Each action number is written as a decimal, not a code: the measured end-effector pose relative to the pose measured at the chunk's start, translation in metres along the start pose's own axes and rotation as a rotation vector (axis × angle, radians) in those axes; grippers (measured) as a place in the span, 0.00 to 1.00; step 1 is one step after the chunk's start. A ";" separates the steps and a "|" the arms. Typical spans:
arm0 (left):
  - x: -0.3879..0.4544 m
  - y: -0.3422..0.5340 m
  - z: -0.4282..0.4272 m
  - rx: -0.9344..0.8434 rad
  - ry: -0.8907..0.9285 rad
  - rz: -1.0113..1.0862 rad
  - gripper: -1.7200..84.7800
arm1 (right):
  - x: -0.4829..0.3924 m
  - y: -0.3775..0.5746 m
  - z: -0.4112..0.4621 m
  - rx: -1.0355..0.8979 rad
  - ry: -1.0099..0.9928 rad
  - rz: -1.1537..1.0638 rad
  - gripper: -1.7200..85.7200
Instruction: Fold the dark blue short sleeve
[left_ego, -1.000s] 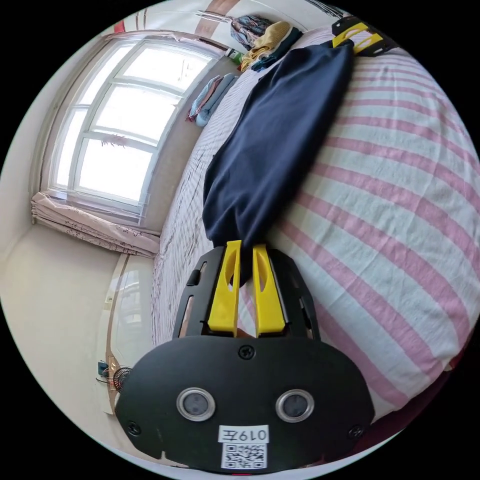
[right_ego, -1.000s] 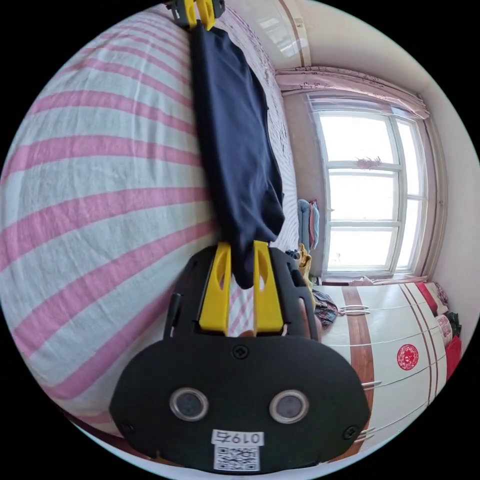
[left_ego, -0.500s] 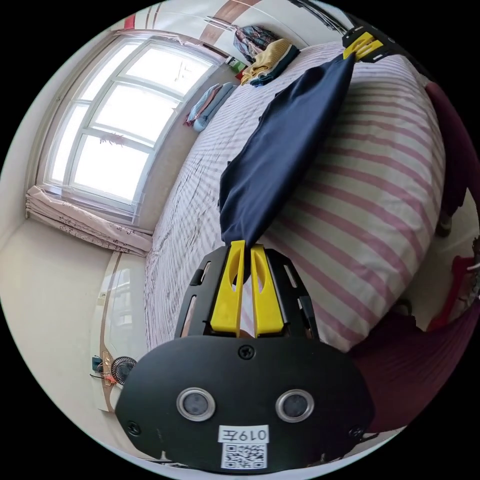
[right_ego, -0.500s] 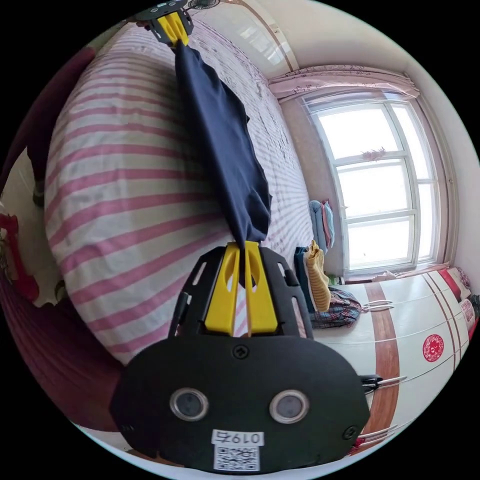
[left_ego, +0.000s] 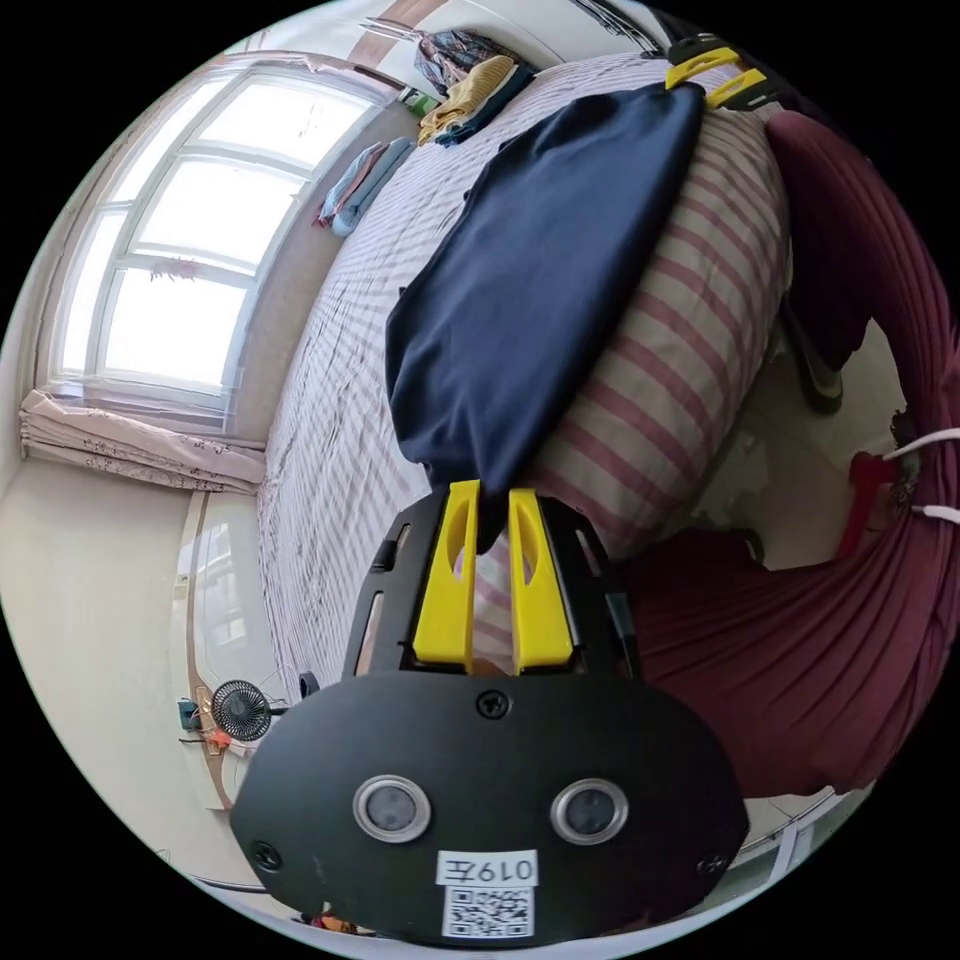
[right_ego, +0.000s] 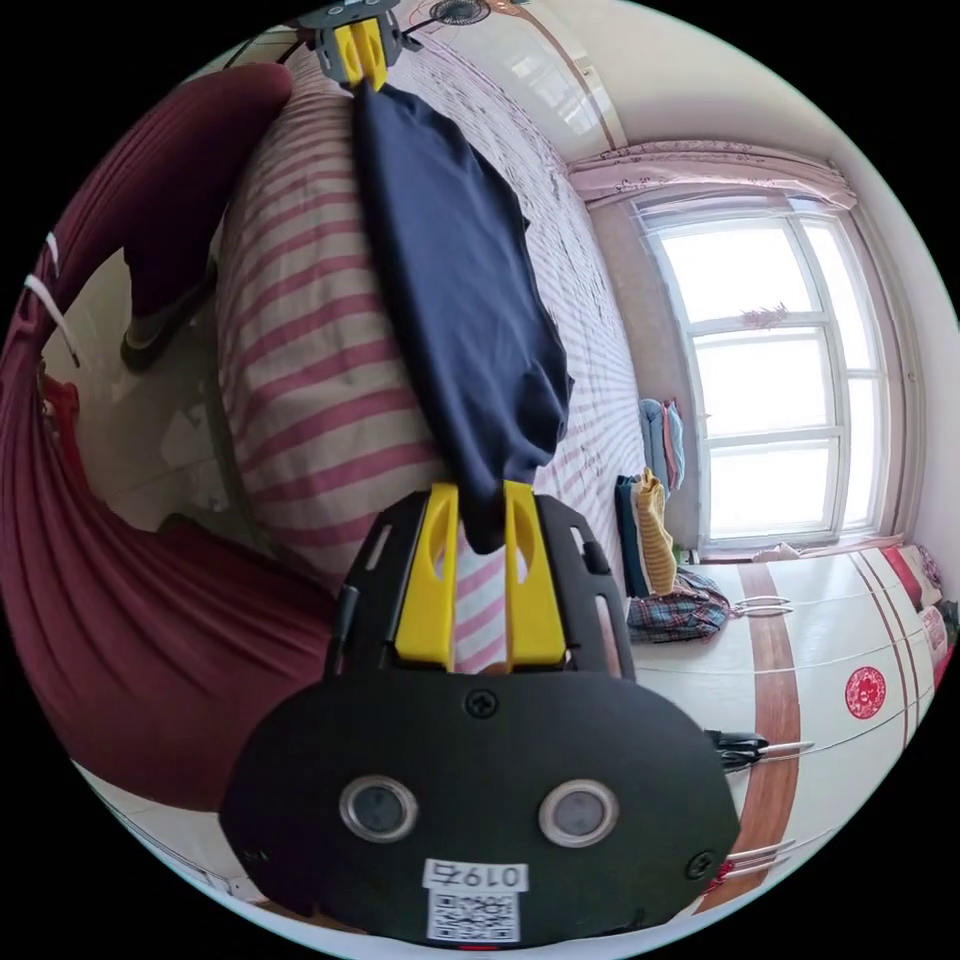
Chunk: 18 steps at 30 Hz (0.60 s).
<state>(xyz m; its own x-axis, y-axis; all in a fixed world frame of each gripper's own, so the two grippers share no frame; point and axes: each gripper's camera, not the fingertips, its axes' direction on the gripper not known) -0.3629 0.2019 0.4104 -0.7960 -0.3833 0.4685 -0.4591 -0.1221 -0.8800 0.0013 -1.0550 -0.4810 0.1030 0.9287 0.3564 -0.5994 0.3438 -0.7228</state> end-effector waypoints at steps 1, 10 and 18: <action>-0.004 0.008 0.003 -0.020 0.010 -0.001 0.03 | 0.005 0.013 0.004 -0.012 -0.004 0.011 0.13; -0.091 0.067 0.005 0.127 0.228 -0.333 0.03 | 0.114 0.126 0.046 0.123 -0.271 0.540 0.10; -0.171 0.028 0.057 0.299 0.437 -0.696 0.03 | 0.220 0.181 0.199 0.240 -0.791 1.036 0.10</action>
<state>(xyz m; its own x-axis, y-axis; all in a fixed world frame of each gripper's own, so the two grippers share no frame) -0.2172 0.2118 0.3016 -0.4816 0.2456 0.8413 -0.8232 -0.4561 -0.3381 -0.2425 -0.8164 -0.4154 -0.9223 0.3862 0.0131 -0.2535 -0.5792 -0.7748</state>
